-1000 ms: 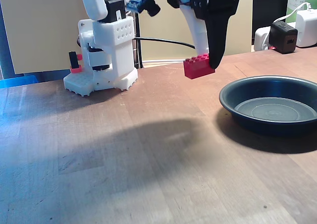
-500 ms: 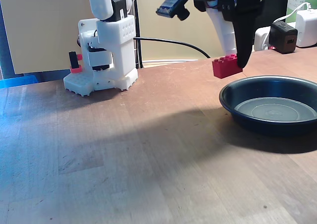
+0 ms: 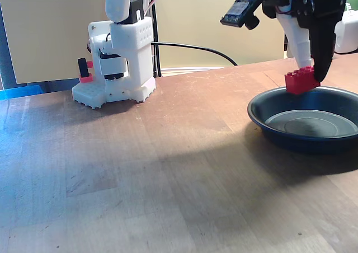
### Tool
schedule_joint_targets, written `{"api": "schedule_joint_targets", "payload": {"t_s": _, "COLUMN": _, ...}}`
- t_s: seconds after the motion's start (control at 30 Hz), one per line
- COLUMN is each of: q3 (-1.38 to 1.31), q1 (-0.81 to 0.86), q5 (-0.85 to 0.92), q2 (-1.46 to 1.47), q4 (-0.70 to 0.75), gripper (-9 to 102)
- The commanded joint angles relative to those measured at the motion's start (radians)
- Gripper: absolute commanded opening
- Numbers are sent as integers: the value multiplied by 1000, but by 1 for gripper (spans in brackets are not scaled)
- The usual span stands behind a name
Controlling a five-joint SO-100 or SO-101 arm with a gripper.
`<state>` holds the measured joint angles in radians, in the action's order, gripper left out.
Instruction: Grasp a lego block and put it in the bin.
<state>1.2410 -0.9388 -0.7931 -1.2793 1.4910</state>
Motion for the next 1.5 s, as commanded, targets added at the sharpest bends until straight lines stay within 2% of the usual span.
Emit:
{"api": "schedule_joint_targets", "payload": {"t_s": 0.0, "q3": -75, "q1": 25, "q5": -5, "q2": 25, "q4": -6, "gripper": 0}}
{"api": "schedule_joint_targets", "payload": {"t_s": 0.57, "q3": -144, "q1": 72, "q5": 34, "q2": 117, "q4": -2, "gripper": 0}}
{"api": "schedule_joint_targets", "payload": {"t_s": 0.83, "q3": -143, "q1": 98, "q5": 110, "q2": 117, "q4": 2, "gripper": 11}}
{"api": "schedule_joint_targets", "payload": {"t_s": 1.27, "q3": -158, "q1": 101, "q5": 112, "q2": 103, "q4": 135, "gripper": 11}}
{"api": "schedule_joint_targets", "payload": {"t_s": 1.47, "q3": -156, "q1": 103, "q5": 112, "q2": 91, "q4": 141, "gripper": 11}}
